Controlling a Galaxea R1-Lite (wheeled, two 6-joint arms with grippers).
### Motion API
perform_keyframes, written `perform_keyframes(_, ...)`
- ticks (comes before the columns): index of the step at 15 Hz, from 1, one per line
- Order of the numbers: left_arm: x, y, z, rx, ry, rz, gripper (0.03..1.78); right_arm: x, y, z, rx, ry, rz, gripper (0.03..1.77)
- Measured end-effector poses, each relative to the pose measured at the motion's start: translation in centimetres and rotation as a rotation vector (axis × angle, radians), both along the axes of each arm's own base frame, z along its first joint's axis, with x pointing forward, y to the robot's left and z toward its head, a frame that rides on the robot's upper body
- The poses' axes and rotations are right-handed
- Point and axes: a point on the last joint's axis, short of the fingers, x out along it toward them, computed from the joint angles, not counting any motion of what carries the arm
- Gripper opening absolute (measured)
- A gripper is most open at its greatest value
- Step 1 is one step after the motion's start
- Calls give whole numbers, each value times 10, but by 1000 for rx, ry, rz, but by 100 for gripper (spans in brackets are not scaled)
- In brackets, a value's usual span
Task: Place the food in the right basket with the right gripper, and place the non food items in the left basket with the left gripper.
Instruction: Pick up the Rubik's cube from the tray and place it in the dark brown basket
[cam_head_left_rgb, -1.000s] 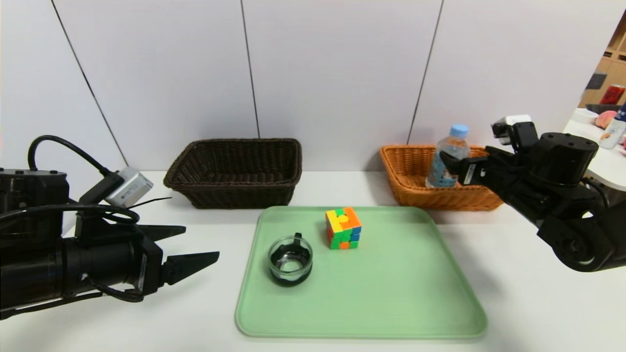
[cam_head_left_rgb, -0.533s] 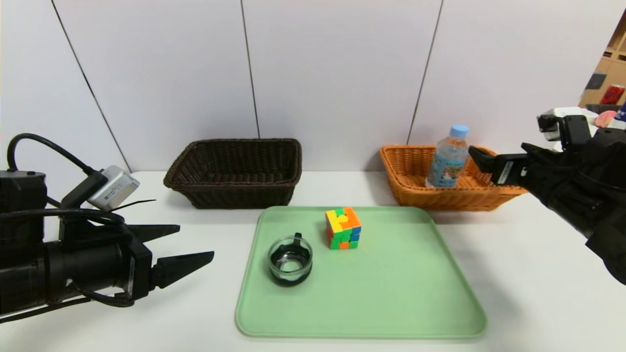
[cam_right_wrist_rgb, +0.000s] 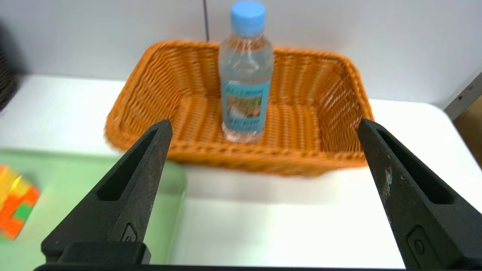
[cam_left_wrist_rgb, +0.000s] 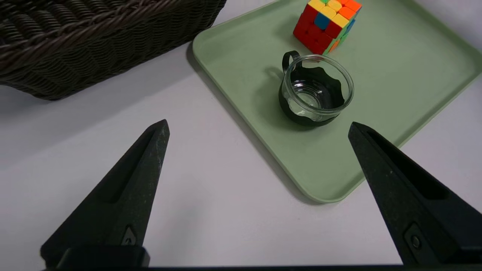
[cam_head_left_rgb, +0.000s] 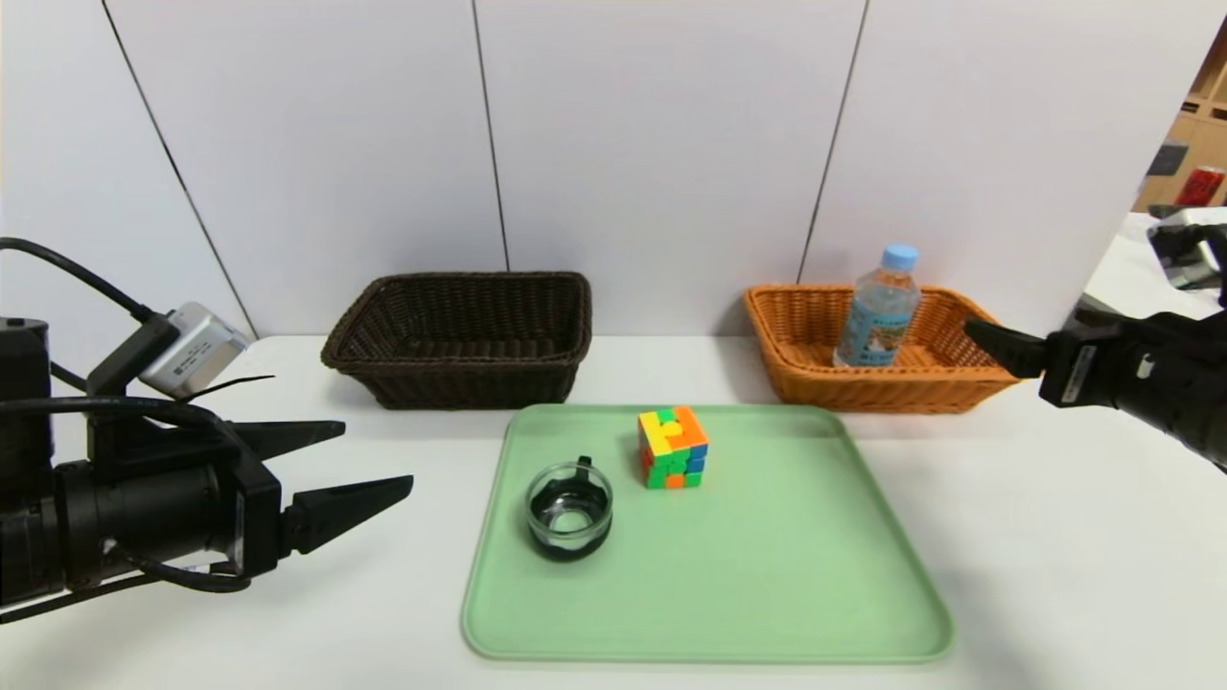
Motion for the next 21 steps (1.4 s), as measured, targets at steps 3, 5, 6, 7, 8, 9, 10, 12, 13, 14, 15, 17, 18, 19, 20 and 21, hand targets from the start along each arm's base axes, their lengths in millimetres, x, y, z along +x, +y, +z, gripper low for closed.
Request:
perform_keyframes(3,2,-2,6,-5,-21,-11,169,-32,1,8,6,85,63,169)
perform_keyframes(5,5,-6,13,-10,-43,-32,169,-53,2,9,14,159,115,169)
perform_keyframes(6,7,-9,17,-13,-53,-45,169,-62,3,9,18,186,136,169)
perform_keyframes(7,8,-12,19,-15,-59,-57,169,-70,3,8,22,213,149,169)
perform_keyframes(8,10,-16,21,-16,-63,-73,169,-78,3,6,25,243,159,169)
perform_keyframes(9,12,-19,23,-18,-66,-88,169,-86,3,5,27,270,169,169)
perform_keyframes(10,14,-23,24,-19,-66,-103,169,-93,2,3,29,305,181,169)
perform_keyframes(12,21,-34,28,-17,-72,-146,169,-105,3,-1,43,369,219,169)
perform_keyframes(13,26,-41,31,-18,-80,-169,169,-109,3,-2,51,382,239,169)
perform_keyframes(14,32,-49,36,-20,-93,-193,169,-111,3,-1,56,379,255,169)
perform_keyframes(15,40,-59,42,-23,-110,-221,169,-112,4,-1,61,378,266,169)
perform_keyframes(17,55,-79,50,-13,-142,-276,169,-113,4,-2,66,379,271,169)
perform_keyframes(18,64,-91,50,-1,-158,-307,169,-113,4,-2,66,382,271,169)
perform_keyframes(19,73,-102,49,16,-170,-335,169,-111,4,-3,68,387,273,169)
perform_keyframes(20,83,-112,45,39,-185,-360,169,-109,4,-4,71,394,279,169)
perform_keyframes(21,93,-122,41,64,-202,-384,169,-106,4,-5,73,401,281,169)
